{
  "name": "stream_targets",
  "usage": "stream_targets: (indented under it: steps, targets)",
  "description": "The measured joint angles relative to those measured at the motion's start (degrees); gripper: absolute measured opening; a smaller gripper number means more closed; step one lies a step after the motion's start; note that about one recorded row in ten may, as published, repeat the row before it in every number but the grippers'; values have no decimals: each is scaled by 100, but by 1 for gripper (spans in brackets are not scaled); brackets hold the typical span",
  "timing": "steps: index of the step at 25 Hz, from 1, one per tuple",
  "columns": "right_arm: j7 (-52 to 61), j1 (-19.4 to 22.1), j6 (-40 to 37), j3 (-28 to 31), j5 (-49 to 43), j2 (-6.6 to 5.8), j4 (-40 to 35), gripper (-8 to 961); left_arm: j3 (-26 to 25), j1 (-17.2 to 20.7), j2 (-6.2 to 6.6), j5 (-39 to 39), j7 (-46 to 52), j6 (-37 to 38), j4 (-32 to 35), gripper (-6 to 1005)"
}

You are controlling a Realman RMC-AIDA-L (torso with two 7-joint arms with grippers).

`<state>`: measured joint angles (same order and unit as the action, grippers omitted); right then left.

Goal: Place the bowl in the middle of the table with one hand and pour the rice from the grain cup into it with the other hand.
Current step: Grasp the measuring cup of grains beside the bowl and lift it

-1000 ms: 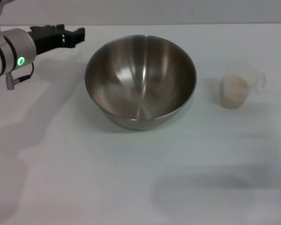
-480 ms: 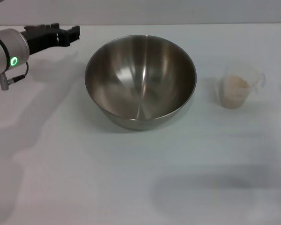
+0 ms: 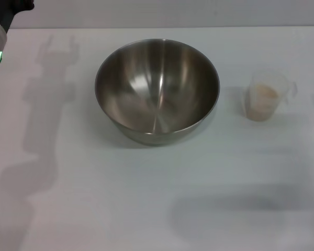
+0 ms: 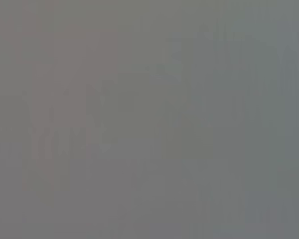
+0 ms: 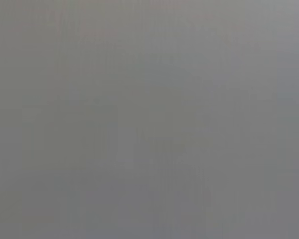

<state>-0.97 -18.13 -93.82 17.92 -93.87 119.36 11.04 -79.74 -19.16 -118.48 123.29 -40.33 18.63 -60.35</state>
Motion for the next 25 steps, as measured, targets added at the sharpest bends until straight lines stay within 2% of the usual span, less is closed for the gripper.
stream_targets:
  steps: [3, 7, 9, 13, 16, 17, 18, 19, 22, 23, 24, 25]
  targets:
    - [0, 18, 1, 0, 0, 0, 2, 714, 289, -10, 21, 18, 176, 517, 144, 557]
    - [0, 21, 2, -6, 0, 0, 3, 714, 356, -22, 15, 20, 405, 733, 193, 557]
    - [0, 1, 3, -15, -4, 0, 3, 714, 426, -48, 24, 23, 1339, 1014, 289, 557]
    - [0, -6, 5, -20, -8, 0, 6, 714, 426, -14, 30, 28, 2112, 1192, 307, 557]
    - [0, -6, 5, -16, -9, 0, 8, 713, 412, 92, 51, 405, 3011, 1334, 295, 557]
    - [0, -6, 5, -16, -9, 0, 8, 713, 412, 92, 51, 405, 3011, 1334, 295, 557]
    - [0, -7, 5, -11, -9, 0, 9, 713, 388, 150, 55, 1041, 3542, 1444, 317, 557]
    - [0, -6, 5, -8, -9, 0, 9, 713, 388, 150, 55, 1041, 3542, 1444, 317, 557]
    - [0, -7, 5, -4, -9, 0, 12, 713, 380, 157, 55, 2227, 3999, 1740, 502, 557]
    - [0, -11, 5, -3, -9, 0, 12, 713, 326, 113, 64, 3072, 4112, 1816, 630, 557]
    - [0, -11, 5, -3, -9, 0, 12, 714, 326, 113, 64, 3072, 4112, 1816, 630, 557]
    - [0, -23, 5, -6, -9, 0, 12, 714, 262, 80, 100, 3632, 4337, 1774, 717, 557]
